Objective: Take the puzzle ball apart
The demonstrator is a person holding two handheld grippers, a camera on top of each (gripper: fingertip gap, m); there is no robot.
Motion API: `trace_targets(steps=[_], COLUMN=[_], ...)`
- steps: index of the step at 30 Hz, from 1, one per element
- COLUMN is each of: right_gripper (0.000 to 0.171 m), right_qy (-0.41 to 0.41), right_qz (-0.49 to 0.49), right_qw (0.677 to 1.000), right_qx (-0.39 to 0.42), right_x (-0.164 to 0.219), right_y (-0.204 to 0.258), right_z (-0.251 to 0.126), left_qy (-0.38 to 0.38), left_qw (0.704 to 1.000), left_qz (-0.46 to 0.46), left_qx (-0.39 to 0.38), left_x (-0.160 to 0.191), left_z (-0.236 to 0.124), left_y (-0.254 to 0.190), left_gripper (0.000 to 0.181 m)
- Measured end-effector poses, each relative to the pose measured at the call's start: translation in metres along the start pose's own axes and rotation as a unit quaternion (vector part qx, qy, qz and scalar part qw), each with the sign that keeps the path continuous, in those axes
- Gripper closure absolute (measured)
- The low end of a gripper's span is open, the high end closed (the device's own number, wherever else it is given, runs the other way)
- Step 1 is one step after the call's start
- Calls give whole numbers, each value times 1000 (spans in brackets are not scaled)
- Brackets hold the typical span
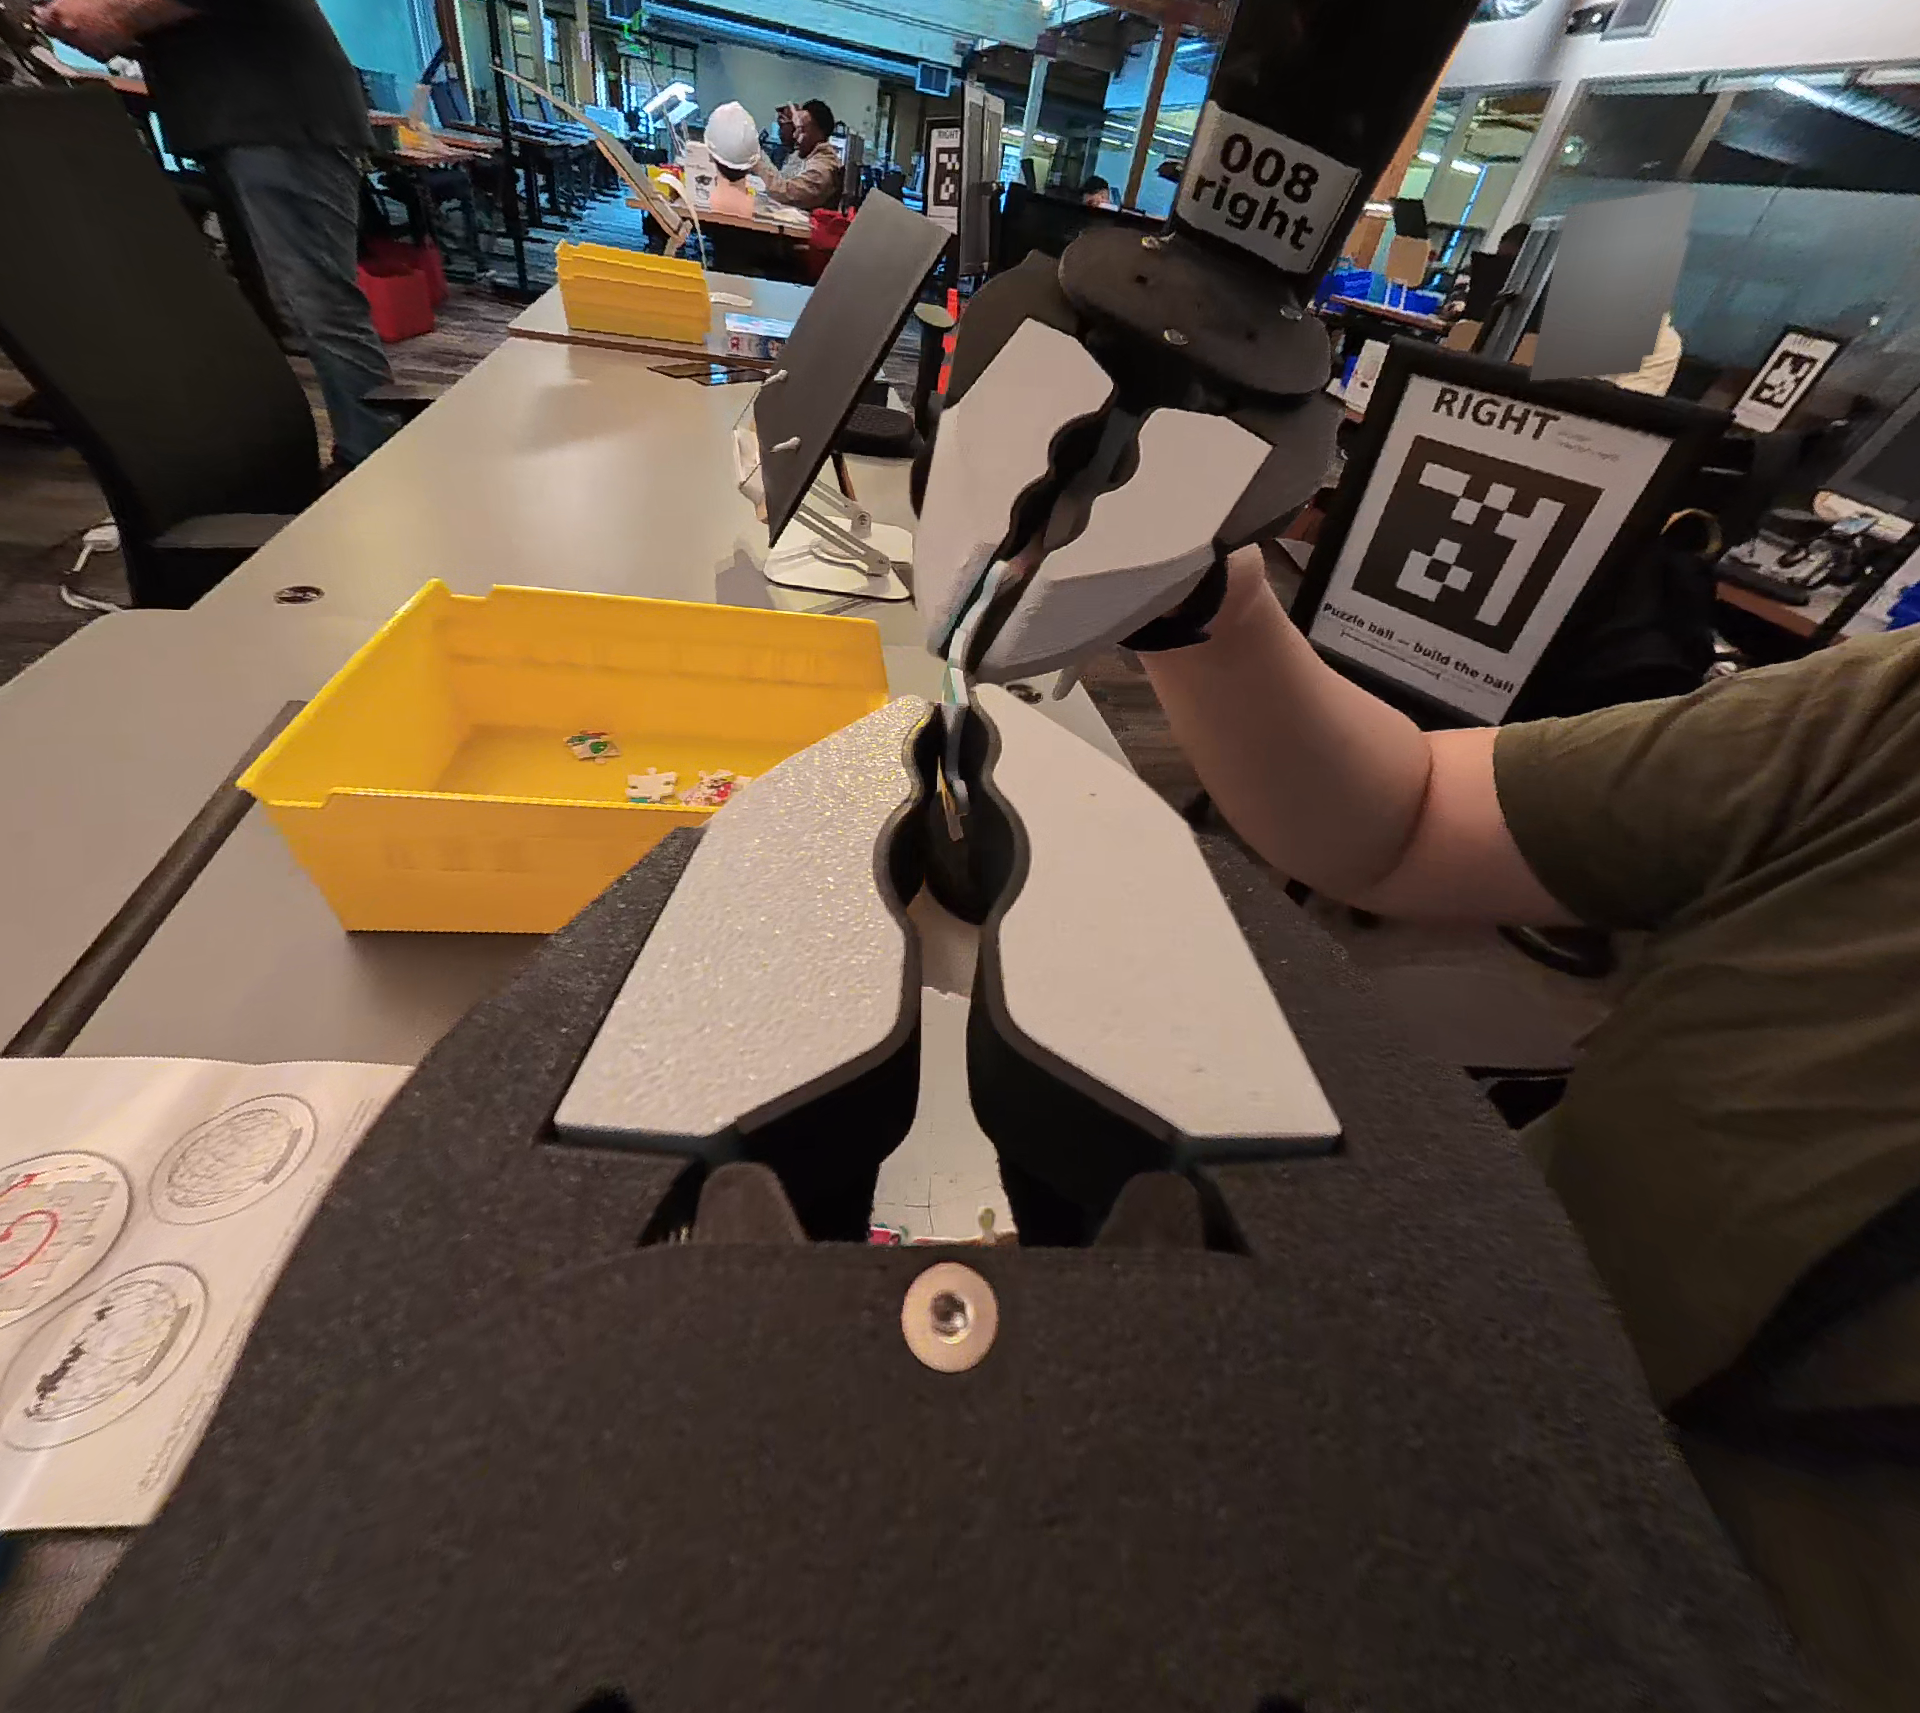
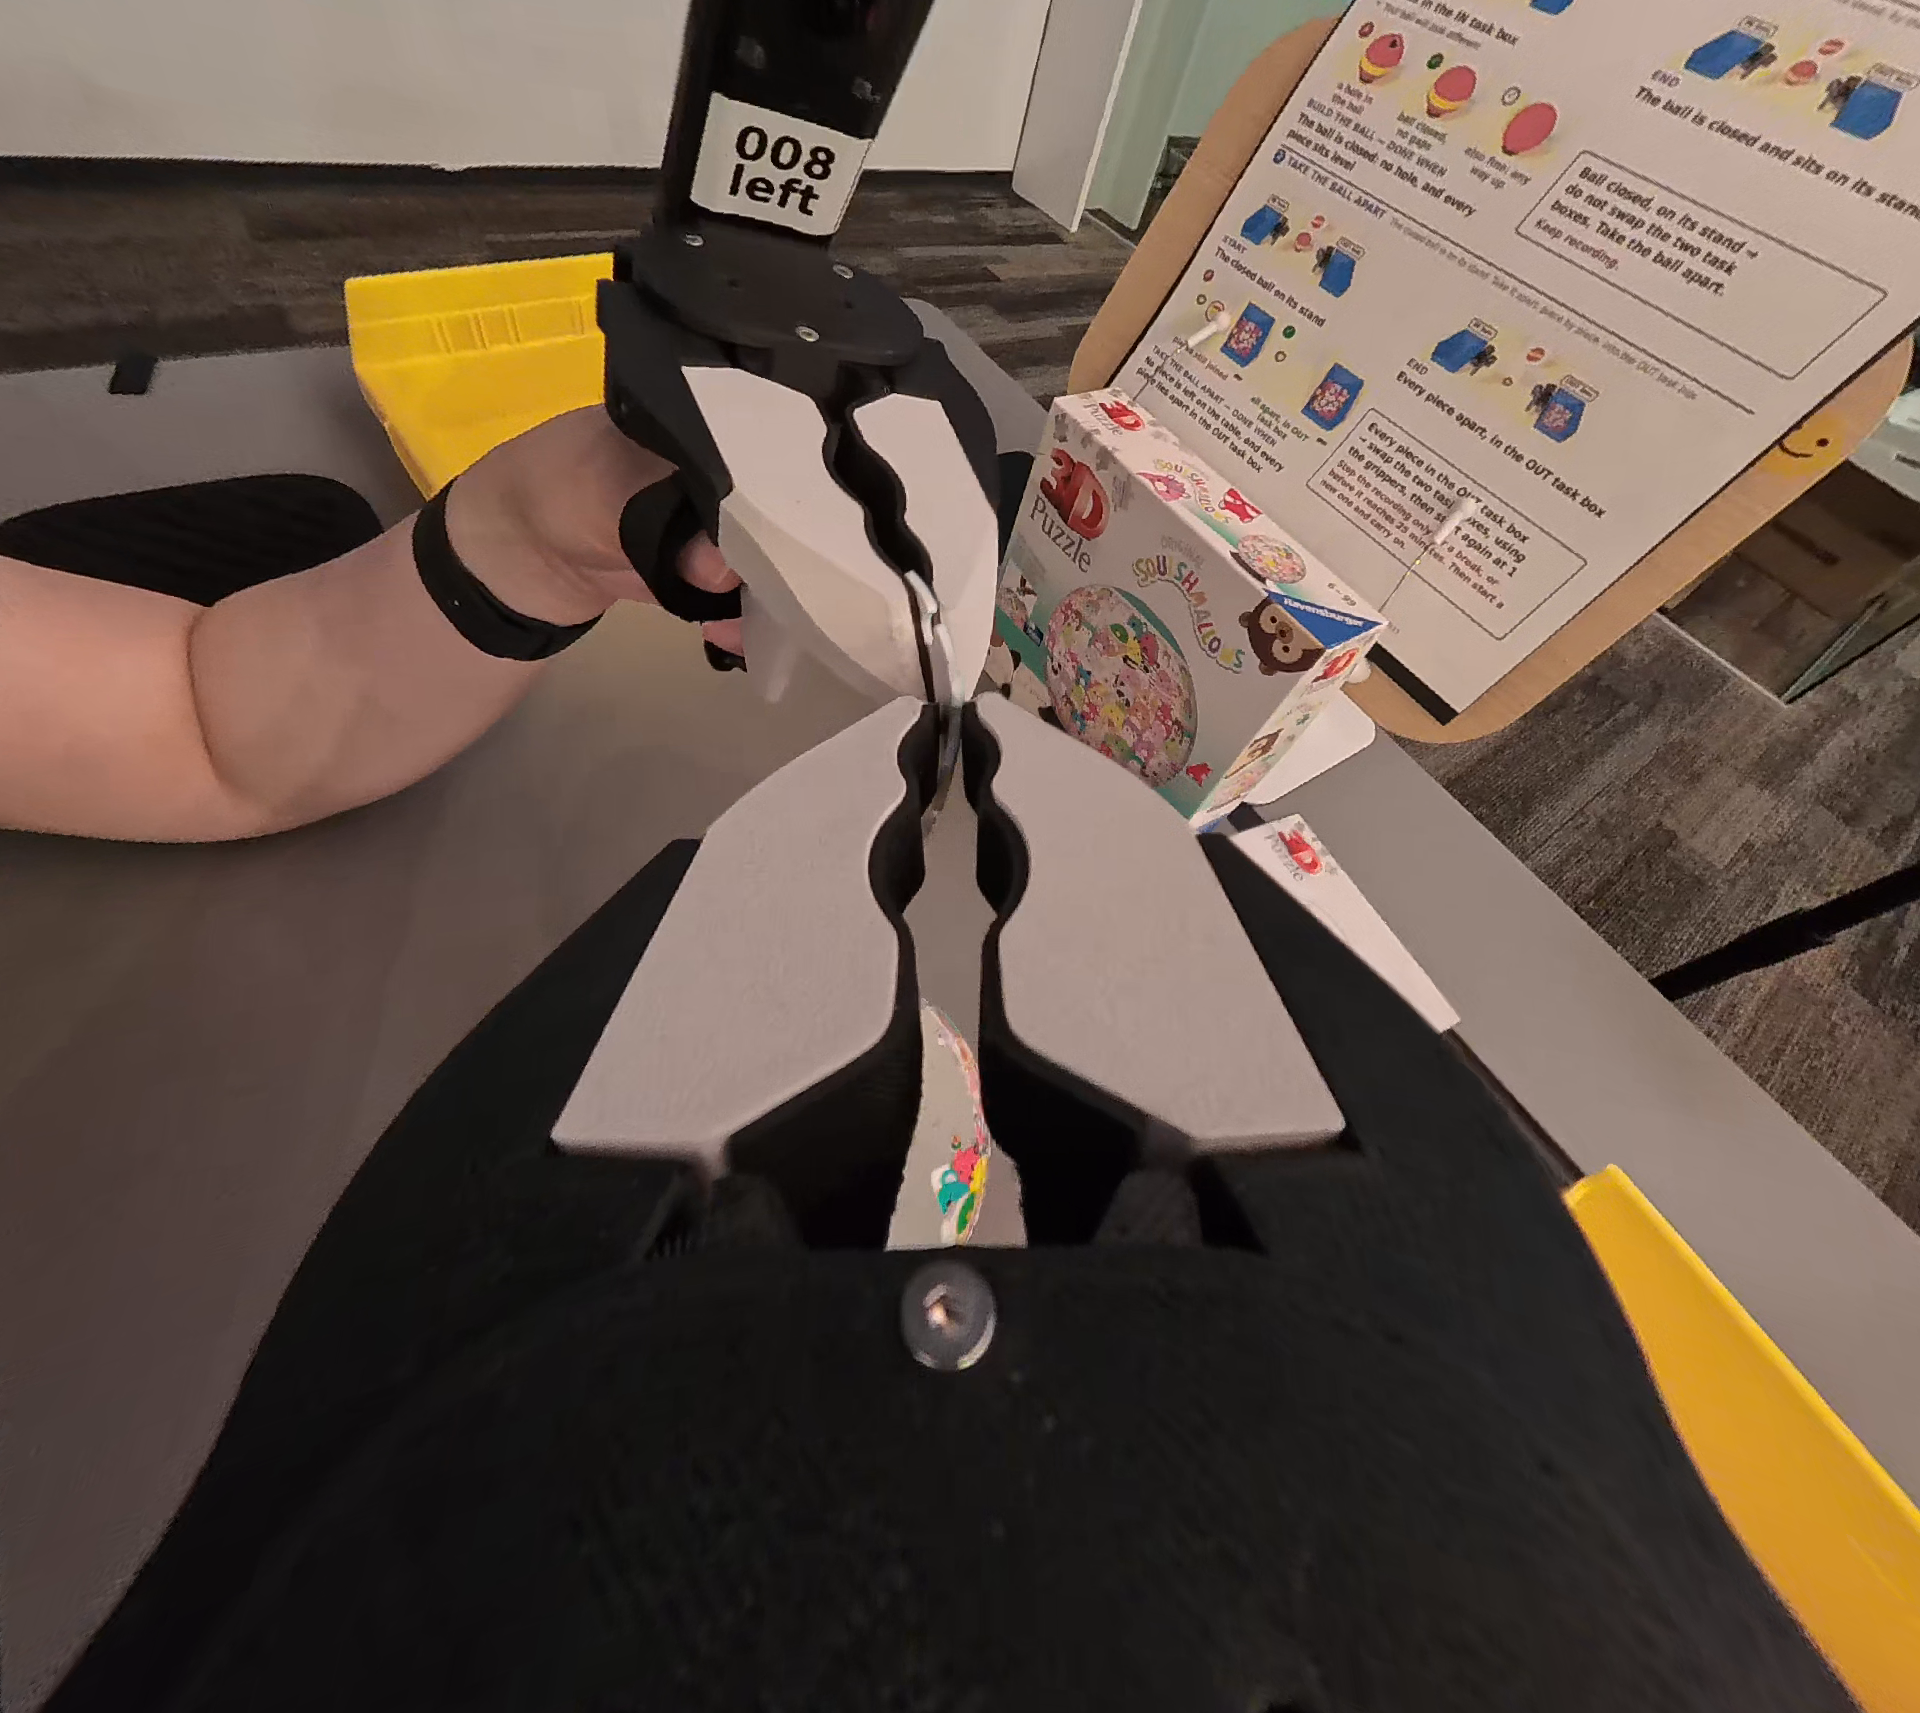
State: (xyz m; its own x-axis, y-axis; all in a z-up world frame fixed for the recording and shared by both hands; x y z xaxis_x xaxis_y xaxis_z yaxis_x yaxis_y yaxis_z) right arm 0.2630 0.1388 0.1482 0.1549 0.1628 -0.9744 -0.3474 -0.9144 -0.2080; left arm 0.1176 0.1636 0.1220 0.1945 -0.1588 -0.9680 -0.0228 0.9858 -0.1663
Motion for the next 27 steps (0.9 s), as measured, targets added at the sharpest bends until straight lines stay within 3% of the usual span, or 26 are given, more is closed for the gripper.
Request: trace_targets(steps=[13, 23, 27], right_gripper=[168, 168, 168], right_qy=[-52, -84, -103], right_qz=[41, 10, -1], right_qw=[995, 981, 973], right_qx=[-80, -175, -207], right_x=[4, 3, -2], right_y=[-3, 2, 4], right_z=[-4, -8, -11], left_qy=[3, 8, -2], left_qw=[998, 988, 988], left_qz=[-49, -121, -126], left_qx=[27, 95, 87], left_x=[-1, 2, 1], left_z=[-1, 1, 1], left_y=[-3, -10, -9], left_gripper=[178, 178, 179])
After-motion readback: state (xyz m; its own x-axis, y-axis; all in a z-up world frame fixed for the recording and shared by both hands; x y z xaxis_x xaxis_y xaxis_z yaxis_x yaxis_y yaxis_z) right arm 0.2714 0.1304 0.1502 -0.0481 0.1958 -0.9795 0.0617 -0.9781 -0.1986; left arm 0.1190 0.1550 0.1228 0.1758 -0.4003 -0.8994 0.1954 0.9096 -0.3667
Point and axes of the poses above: each gripper's, where its closed fingertips meet, z out along the fingers, x out of its underside, y = z × x across the jaws, the point moved 8 cm from there along -z, back along the fingers, and after that the axes turned 13 degrees about -y, right-handed, at the moved point
